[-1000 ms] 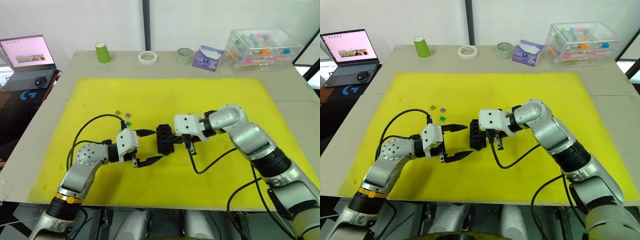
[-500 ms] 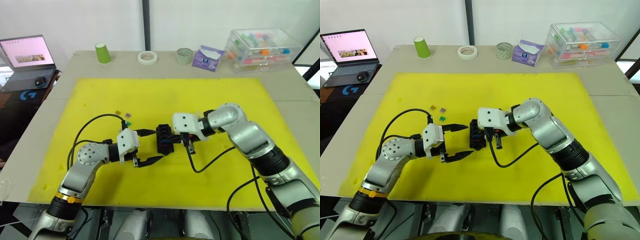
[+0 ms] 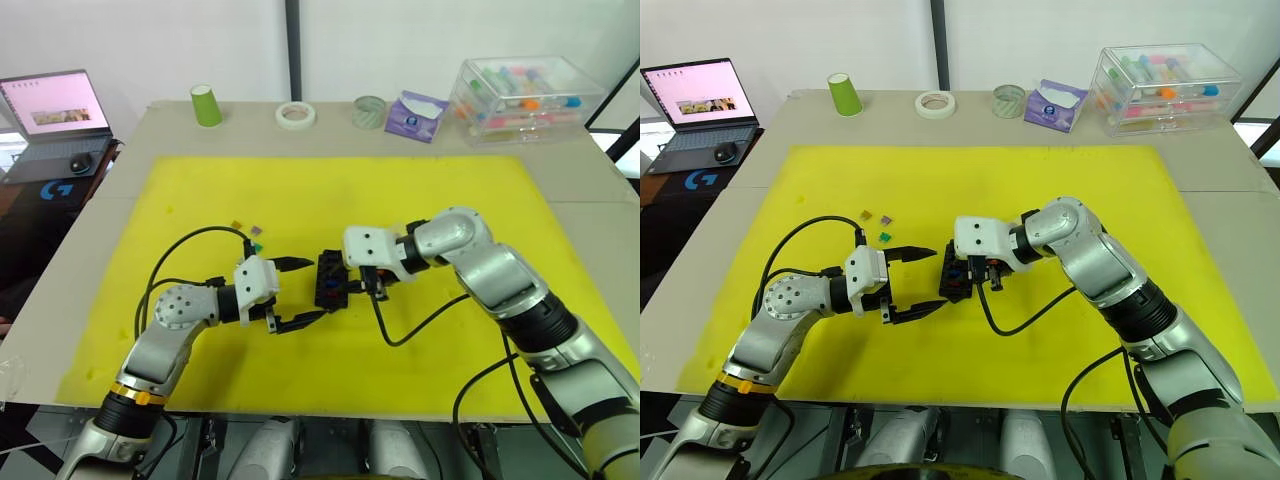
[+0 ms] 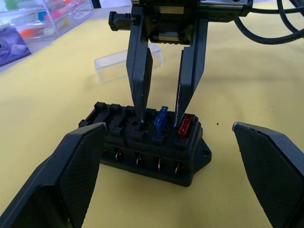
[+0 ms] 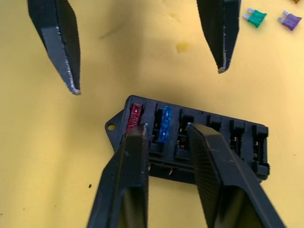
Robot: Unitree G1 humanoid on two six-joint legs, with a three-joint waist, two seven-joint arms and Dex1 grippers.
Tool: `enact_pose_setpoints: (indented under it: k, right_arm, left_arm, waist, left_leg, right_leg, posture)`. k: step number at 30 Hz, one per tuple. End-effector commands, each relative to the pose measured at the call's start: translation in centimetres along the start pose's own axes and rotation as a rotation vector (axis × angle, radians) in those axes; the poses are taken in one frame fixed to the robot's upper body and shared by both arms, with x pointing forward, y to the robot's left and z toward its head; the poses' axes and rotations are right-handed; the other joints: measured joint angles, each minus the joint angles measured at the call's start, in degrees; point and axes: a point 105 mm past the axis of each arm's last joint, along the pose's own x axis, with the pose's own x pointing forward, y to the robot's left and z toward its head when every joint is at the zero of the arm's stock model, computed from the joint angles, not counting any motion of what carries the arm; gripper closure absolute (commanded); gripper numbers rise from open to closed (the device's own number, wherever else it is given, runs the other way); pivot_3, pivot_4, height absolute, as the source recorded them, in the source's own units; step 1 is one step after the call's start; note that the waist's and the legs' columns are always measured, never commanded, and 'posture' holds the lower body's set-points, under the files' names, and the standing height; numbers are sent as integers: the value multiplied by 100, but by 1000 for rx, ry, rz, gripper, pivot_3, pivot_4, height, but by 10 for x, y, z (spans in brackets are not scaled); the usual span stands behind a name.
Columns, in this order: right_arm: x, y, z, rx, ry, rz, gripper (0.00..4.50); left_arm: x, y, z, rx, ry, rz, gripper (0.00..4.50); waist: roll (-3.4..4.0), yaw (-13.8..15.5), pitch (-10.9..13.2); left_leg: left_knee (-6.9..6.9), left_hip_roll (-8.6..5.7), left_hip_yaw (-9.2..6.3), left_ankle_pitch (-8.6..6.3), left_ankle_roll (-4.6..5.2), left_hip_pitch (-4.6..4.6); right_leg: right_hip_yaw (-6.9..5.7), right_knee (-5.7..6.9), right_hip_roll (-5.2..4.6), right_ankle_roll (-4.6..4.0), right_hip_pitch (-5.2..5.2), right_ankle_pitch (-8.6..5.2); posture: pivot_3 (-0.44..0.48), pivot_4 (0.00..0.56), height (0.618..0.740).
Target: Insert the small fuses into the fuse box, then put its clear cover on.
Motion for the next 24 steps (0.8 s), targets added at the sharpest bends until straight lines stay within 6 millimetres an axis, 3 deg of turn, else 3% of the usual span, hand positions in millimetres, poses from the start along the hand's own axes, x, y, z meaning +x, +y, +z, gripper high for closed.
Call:
enact_pose_setpoints:
  k: [1, 19, 22, 24]
  right_arm:
    - [-2, -2, 8, -28, -27, -13, 3160]
    - [-28, -16, 37, 42, -184, -89, 3160]
    - [-30, -11, 31, 79, -191, -96, 3777]
    - [-28, -8, 28, 94, -193, -107, 4483]
  left_arm:
    - [0, 1, 8, 40, -25, 6, 0]
    - [1, 4, 10, 32, -36, 16, 0]
    - [2, 5, 10, 32, -36, 18, 0]
    - [3, 4, 10, 30, -38, 17, 0]
  waist:
    - [0, 0, 0]
    - [0, 1, 0]
    - [0, 16, 0]
    - [0, 12, 0]
  left_leg:
    - [0, 0, 0, 0, 0, 0]
    - [0, 0, 0, 0, 0, 0]
    - [0, 0, 0, 0, 0, 0]
    - [0, -1, 0, 0, 0, 0]
  right_leg:
    - [0, 0, 0, 0, 0, 0]
    - [0, 0, 0, 0, 0, 0]
    - [0, 0, -1, 0, 0, 0]
    - [0, -1, -1, 0, 2, 0]
  posture:
    - [0, 150, 740]
    - [0, 150, 740]
    - [0, 150, 740]
    - [0, 150, 740]
